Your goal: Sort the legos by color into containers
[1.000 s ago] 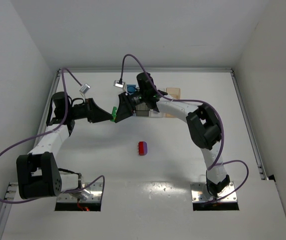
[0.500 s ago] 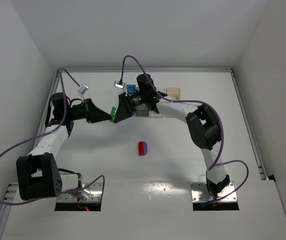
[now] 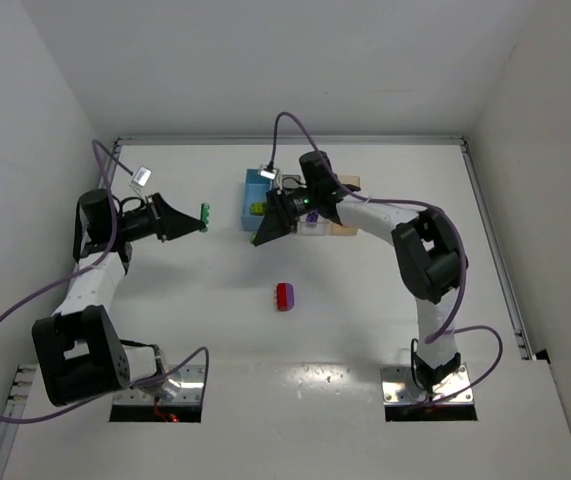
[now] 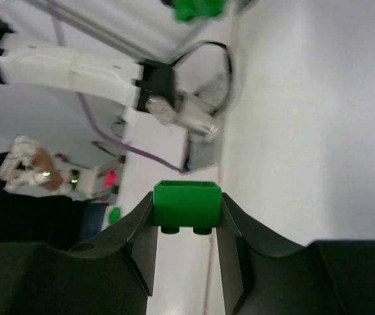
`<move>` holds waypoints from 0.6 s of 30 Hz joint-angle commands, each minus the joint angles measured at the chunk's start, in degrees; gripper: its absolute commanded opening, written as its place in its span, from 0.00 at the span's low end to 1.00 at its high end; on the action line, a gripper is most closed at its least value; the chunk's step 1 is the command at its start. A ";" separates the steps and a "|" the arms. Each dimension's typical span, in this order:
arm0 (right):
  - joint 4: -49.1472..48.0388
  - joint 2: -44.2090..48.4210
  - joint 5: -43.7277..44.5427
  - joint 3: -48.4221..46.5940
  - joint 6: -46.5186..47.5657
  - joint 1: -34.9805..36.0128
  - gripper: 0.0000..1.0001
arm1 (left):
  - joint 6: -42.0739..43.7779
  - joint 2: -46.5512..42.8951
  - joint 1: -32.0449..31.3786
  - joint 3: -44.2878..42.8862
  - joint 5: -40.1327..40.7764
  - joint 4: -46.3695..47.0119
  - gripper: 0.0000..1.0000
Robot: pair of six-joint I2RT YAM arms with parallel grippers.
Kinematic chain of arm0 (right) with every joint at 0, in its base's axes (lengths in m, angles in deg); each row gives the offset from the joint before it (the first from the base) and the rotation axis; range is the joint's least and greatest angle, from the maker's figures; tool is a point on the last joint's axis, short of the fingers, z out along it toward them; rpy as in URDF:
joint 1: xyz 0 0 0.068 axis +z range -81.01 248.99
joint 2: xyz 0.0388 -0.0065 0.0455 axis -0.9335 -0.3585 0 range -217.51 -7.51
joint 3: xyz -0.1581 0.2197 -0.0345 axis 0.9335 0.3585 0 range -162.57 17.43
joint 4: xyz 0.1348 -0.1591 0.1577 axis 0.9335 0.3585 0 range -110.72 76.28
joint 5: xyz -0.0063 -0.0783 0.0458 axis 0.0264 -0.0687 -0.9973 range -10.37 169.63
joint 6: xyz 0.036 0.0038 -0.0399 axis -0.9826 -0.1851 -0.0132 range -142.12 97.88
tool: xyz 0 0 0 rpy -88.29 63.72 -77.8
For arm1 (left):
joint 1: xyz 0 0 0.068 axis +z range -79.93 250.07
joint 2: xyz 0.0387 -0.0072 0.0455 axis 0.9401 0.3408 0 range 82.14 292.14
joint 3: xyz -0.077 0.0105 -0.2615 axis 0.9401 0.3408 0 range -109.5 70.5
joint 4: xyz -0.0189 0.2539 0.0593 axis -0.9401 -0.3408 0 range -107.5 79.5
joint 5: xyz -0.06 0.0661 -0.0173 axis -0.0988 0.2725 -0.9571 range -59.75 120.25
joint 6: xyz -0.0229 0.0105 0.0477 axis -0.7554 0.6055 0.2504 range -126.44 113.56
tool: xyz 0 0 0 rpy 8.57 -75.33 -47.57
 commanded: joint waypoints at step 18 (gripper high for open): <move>38.38 -7.62 71.12 -23.37 37.04 -2.23 0.06 | 18.66 -9.45 -2.91 -6.84 32.08 -22.21 0.00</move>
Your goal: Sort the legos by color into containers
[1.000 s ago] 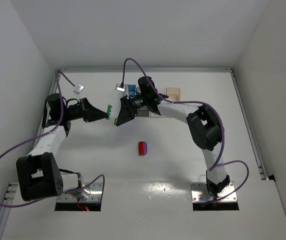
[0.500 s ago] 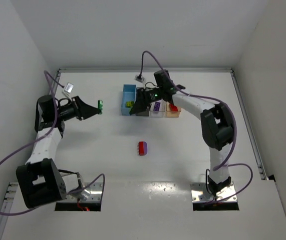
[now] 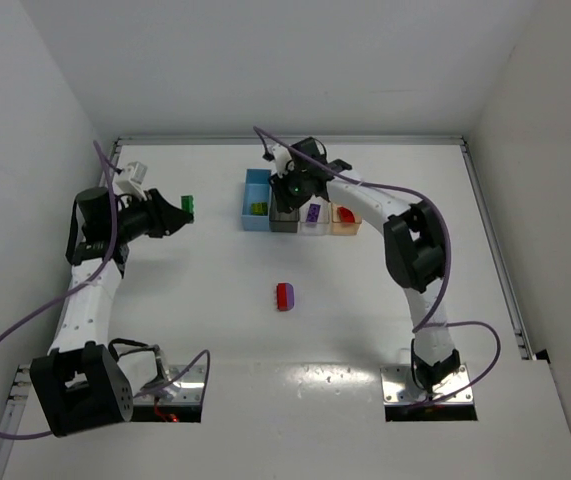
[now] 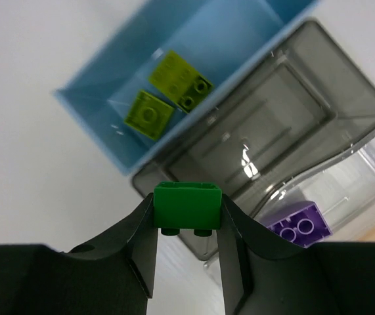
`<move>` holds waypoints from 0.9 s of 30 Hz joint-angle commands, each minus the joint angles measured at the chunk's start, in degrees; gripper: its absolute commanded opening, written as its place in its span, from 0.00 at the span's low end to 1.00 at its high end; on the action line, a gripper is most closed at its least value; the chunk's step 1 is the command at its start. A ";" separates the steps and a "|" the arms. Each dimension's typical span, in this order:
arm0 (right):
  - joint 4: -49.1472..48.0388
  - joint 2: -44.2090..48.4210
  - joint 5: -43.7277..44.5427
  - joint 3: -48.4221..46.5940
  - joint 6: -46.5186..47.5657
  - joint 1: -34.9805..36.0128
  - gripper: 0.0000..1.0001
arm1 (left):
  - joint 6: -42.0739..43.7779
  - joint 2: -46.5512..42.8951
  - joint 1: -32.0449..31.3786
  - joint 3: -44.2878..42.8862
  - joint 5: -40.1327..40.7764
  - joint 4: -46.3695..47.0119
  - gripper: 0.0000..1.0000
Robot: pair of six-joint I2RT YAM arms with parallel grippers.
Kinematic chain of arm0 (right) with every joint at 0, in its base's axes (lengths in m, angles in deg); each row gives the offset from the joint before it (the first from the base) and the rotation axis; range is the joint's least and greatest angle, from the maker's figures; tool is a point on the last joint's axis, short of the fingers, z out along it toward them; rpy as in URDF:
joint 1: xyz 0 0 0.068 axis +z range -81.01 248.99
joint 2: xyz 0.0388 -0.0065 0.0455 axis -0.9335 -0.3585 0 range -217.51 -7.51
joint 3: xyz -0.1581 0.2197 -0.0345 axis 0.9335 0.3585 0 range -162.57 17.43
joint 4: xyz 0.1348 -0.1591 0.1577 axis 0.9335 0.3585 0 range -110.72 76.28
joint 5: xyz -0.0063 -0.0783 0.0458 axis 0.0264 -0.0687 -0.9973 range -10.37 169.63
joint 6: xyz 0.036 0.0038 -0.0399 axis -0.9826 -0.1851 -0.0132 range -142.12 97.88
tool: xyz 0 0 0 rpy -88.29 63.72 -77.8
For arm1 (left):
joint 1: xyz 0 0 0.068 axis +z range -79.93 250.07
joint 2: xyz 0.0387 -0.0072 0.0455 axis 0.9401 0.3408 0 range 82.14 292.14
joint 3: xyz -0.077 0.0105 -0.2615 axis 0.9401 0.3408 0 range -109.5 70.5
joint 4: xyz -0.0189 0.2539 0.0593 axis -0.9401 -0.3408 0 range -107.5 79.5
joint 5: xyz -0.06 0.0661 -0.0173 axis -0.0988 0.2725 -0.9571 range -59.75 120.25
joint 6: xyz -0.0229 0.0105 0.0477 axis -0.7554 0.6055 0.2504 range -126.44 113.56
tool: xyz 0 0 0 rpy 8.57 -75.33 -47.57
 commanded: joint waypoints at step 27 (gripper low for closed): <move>-6.76 23.18 7.63 13.17 -4.77 -5.44 0.61 | 8.03 15.37 -19.65 -11.51 2.99 -2.95 0.00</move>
